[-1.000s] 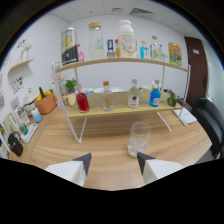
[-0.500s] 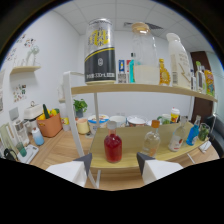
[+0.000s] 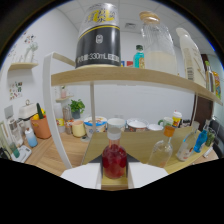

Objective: Make me a cup of Vodka Sunrise.

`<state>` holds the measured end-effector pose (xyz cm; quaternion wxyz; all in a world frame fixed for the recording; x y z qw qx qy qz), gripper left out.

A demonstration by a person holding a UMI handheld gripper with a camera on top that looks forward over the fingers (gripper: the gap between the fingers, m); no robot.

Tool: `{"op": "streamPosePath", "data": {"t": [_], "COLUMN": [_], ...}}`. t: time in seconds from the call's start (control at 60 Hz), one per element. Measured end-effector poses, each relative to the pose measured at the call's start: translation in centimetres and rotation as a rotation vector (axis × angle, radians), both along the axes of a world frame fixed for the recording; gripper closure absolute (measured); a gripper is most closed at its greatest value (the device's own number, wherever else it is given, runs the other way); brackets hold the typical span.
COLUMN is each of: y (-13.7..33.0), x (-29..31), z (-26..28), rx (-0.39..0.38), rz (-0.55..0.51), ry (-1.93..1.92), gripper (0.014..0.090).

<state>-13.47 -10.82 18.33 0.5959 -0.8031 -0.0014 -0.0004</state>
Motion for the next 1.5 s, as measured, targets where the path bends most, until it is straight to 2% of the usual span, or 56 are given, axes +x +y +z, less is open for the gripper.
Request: {"op": "streamPosePath", "data": {"t": [0.167,0.383,0.733,0.9,1.05,1.267,1.5], "y": [-1.1,-5.7,-10.8,-10.4,-9.3,-8.9,-9.1], "x": [-0.2,1.7,8.3,8.9,9.7,10.0,10.5], "z": [0.6,1.3,-3.8,-1.9,0.8,2.0,2.7], "rx": [-0.001,0.031,-0.05,-0.046,-0.011,-0.006,-0.009], "rz": [0.028,0.05,-0.005,-0.051,-0.099,-0.125,-0.127], "ry": [0.016,-0.001,0.043,0.489,0.976,1.626,2.128], "gripper": [0.0707,0.0707,0.0707,0.0707,0.0707,0.0709,0.0708]}}
